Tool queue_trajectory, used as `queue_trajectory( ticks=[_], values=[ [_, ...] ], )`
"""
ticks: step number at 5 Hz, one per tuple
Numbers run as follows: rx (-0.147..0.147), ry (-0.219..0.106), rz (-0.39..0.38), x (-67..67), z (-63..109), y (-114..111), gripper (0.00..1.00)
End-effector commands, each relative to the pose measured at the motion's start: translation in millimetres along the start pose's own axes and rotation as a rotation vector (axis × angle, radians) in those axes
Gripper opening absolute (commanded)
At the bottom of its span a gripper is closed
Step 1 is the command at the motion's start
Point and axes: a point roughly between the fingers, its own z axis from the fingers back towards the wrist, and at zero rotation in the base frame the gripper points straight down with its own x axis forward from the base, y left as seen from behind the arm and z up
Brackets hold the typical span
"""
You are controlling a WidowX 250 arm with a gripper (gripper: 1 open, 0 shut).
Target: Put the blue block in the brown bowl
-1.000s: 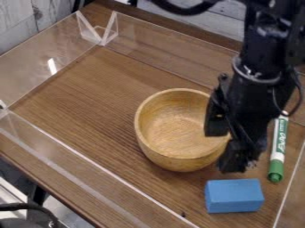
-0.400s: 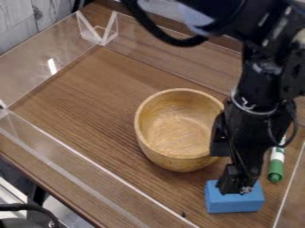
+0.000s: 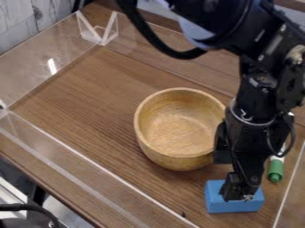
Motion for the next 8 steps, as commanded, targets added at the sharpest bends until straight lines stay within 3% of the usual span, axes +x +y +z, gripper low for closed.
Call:
queue_trajectory(
  ticks=[1,8],
  values=[
    [0.021,-0.043,-0.012,7.3,2.9,1.5,1.0],
    [0.033,-0.082,0.007,13.9,-9.8,8.2,1.0]
  ],
)
